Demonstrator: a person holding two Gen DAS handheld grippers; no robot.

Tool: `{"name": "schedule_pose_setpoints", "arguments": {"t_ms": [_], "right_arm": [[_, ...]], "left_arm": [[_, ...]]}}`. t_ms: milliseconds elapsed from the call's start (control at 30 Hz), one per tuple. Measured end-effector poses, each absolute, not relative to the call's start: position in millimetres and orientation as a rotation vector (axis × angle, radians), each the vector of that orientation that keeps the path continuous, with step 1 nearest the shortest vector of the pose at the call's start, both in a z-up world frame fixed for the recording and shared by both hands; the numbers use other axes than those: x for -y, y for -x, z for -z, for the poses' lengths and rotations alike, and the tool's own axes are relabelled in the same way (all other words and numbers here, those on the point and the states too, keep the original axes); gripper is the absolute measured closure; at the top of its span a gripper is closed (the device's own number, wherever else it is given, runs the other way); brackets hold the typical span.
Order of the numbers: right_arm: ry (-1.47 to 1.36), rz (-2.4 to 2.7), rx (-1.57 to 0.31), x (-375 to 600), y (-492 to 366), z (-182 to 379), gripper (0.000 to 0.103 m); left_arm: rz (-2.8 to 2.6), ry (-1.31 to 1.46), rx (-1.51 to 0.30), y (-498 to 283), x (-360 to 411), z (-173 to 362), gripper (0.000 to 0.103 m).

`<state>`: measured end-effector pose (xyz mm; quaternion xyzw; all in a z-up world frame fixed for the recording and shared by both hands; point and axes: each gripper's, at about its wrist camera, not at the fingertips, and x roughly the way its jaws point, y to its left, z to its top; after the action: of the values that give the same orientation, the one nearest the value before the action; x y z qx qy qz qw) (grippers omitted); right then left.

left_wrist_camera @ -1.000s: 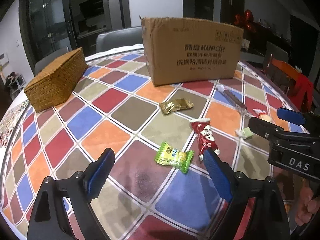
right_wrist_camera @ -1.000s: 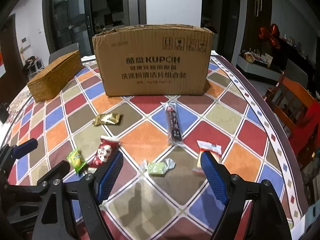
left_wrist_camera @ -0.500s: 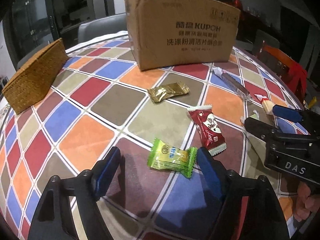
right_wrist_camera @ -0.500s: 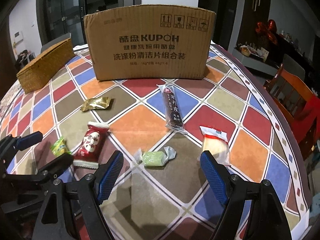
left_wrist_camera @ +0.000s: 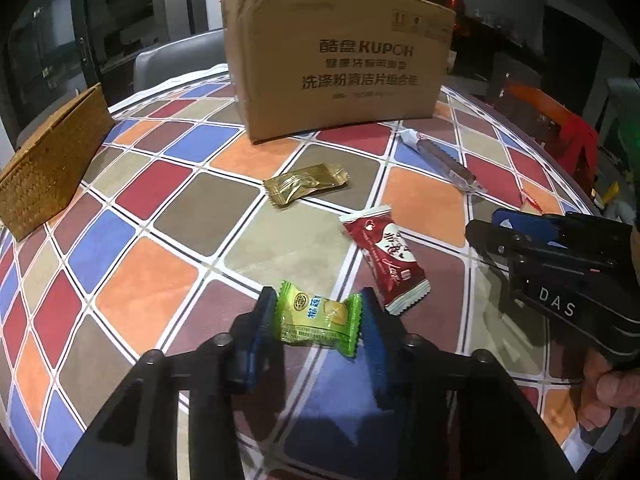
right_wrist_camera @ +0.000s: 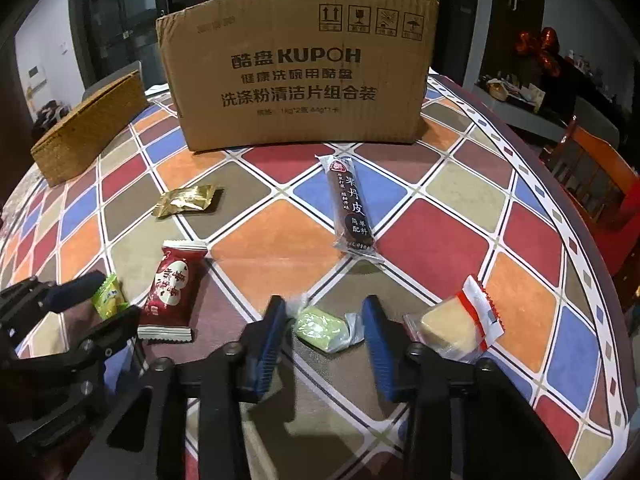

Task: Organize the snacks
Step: 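Grasp green candy with left tool while right tool grasps pale green candy, then carry green candy with left tool while right tool carries pale green candy to box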

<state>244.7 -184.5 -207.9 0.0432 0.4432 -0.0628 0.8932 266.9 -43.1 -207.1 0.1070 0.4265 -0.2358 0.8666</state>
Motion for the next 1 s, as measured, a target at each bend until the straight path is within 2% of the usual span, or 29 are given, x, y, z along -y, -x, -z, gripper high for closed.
{"name": "schedule_pose_setpoints", "arguments": {"t_ms": [167, 233, 367, 500, 1000], "right_arm": [[-0.097, 0.121, -0.914, 185.7, -242.8, 206.4, 0.074], [-0.099, 0.121, -0.906, 186.3, -241.5, 204.1, 0.074], [-0.104, 0.118, -0.891, 187.9, -239.3, 198.1, 0.074], [-0.105, 0.113, -0.877, 188.4, -236.6, 192.5, 0.074], [-0.110, 0.094, -0.831, 188.6, -228.6, 174.5, 0.074]], "left_arm": [[0.497, -0.227, -0.888, -264.0, 45.8, 205.1, 0.070], [0.499, -0.232, -0.883, -262.4, 47.1, 203.2, 0.074], [0.487, -0.224, -0.894, -261.6, 47.1, 202.1, 0.075], [0.476, -0.212, -0.900, -259.0, 45.3, 200.5, 0.079], [0.446, -0.190, -0.875, -249.9, 40.8, 184.0, 0.080]]}}
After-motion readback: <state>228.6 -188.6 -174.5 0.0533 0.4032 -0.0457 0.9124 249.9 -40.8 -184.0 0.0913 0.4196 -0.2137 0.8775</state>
